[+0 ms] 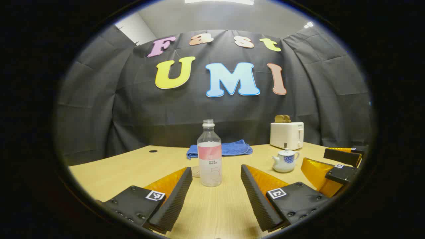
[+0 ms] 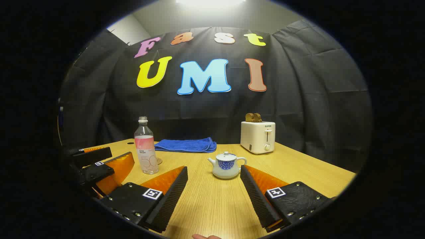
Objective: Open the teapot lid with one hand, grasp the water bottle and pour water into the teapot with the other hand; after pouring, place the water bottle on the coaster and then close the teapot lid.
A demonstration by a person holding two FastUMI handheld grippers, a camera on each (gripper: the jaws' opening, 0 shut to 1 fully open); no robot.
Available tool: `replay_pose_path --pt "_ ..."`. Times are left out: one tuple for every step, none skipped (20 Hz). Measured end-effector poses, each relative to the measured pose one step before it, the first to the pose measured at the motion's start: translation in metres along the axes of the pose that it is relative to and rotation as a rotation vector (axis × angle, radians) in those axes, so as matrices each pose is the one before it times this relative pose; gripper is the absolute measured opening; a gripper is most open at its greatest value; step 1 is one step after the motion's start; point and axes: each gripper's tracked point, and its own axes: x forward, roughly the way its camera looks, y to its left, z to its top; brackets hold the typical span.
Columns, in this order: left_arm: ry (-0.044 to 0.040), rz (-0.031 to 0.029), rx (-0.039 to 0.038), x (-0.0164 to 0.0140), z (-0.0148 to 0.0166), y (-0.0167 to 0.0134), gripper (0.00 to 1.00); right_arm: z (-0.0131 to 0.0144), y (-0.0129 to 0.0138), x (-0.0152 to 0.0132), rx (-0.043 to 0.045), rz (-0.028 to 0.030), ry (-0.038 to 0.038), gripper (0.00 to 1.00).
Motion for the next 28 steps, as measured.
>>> replay_pose_path --pt "-0.00027 -0.0001 0.00028 0.0005 -0.00099 0.00066 1.0 -0.0003 0.00026 0.0 -0.00016 -0.0001 -0.00021 0.99" --pt "0.00114 0.00035 -0.0008 0.00012 0.00051 -0.00022 1.0 0.0002 -0.00014 0.00001 -0.00015 0.0001 0.0007 0.99" --pt "-0.00131 -0.00044 0.00083 -0.00009 0.00025 -0.00033 1.0 0.00021 0.00008 -0.00008 0.00017 0.00004 -0.00032 0.99" --pt "0.00019 0.00026 -0.00036 -0.0002 -0.00048 0.00075 1.0 -0.0004 -0.00018 0.00003 -0.00024 0.00007 0.00011 0.98" --pt "-0.00003 -0.0002 0.00022 -0.00026 -0.00028 -0.00007 1.0 -0.00002 0.00024 0.00004 0.0002 -0.00007 0.00023 0.99" --pt "0.00056 0.00016 -0.00028 -0.00018 -0.00039 0.00023 1.0 0.00033 -0.00034 -0.00012 -0.00022 0.00028 -0.00002 0.99" --pt "-0.00028 0.00121 0.00035 0.0006 0.0003 0.0002 1.0 0.00022 -0.00004 0.00002 0.00037 -0.00005 0.0002 0.99" --pt "-0.00026 -0.00007 0.00047 0.00029 0.0012 -0.00113 1.0 -0.00001 0.00017 -0.00013 -0.00039 0.00022 -0.00003 0.99" --pt "0.00023 0.00012 -0.00018 -0.00008 -0.00046 0.00058 1.0 0.00008 -0.00026 0.0 0.00055 -0.00014 0.00006 0.99" --pt "-0.00053 0.00015 -0.00018 -0.00039 -0.00056 0.00021 1.0 -0.00057 0.00029 0.00012 -0.00001 -0.00006 -0.0001 0.99" --pt "0.00013 0.00013 -0.00012 -0.00046 0.00039 -0.00001 1.0 0.00019 0.0 0.00005 0.00101 -0.00016 0.00023 0.99" --pt "0.00027 0.00001 -0.00013 0.00037 -0.00085 0.00003 1.0 -0.00003 0.00001 0.00049 -0.00149 -0.0005 -0.00199 0.99" --pt "0.00038 -0.0002 0.00009 0.00045 0.00027 -0.00003 1.0 -0.00039 -0.00096 0.0013 0.00067 -0.0003 0.00218 0.99" --pt "-0.00084 -0.00012 0.00012 -0.00023 0.0003 -0.00007 1.0 0.00022 0.00019 -0.00095 0.00014 0.00076 0.0006 0.99" --pt "0.00042 0.0001 -0.00008 -0.00045 0.00051 0.00004 1.0 0.00051 -0.00109 0.00076 0.00018 -0.00507 -0.00125 0.99" --pt "0.00014 0.00008 -0.00002 0.00084 -0.00153 0.00006 1.0 0.00066 -0.0032 0.00309 0.00148 -0.01105 0.00081 0.99" --pt "-0.00012 -0.00006 -0.00005 0.00006 0.00081 -0.00011 1.0 -0.00009 -0.00223 0.00534 -0.00039 -0.00574 0.00134 0.99" --pt "0.00043 0.00011 -0.00042 -0.00034 -0.00051 -0.00007 1.0 0.00138 -0.00051 0.00516 -0.00078 0.00041 0.00012 0.99" --pt "0.0 0.00015 -0.00001 0.00021 0.00008 0.00009 1.0 0.0023 -0.00029 0.00689 -0.00003 -0.00287 -0.00146 0.99" --pt "0.0001 0.00009 -0.00004 -0.00018 0.00041 -0.00024 1.0 0.00012 -0.00094 0.00747 0.00078 0.00111 0.00405 0.98" --pt "0.00016 0.00003 -0.00001 0.00027 -0.00015 0.00003 1.0 0.00056 -0.00008 0.0097 0.00063 0.00557 0.00067 0.98" --pt "-0.00007 0.00013 0.0 -0.00012 0.00072 -0.00013 1.0 0.00012 -0.00142 0.00553 0.00089 0.00166 0.00117 0.98" --pt "-0.00023 0.00009 -0.00019 0.00001 -0.00087 0.00045 1.0 -0.00015 -0.0011 0.00434 0.00137 0.00051 -0.0015 0.99" --pt "0.00016 -0.00014 -0.00016 -0.00003 -0.00049 0.0002 1.0 0.00092 -0.00162 0.00661 -0.00051 -0.00428 -0.00125 0.99" --pt "0.00033 0.00003 -0.00016 -0.00039 0.00073 -0.00033 1.0 -0.00089 -0.00042 0.00705 0.00728 0.00722 0.00488 0.97" --pt "0.00024 0.00016 -0.00035 0.00099 -0.0003 0.00027 1.0 -0.00036 -0.00037 0.01239 0.02653 0.01239 0.01638 0.96" --pt "0.00087 -0.00194 -0.00038 -0.00113 -0.00052 -0.00025 1.0 -0.0013 -0.00488 0.01057 0.02837 -0.00396 0.01102 0.96" --pt "0.00094 -0.00557 0.0003 0.00044 -0.00013 -0.00119 1.0 0.00024 -0.00368 0.008 0.01712 -0.00249 0.00319 0.96"
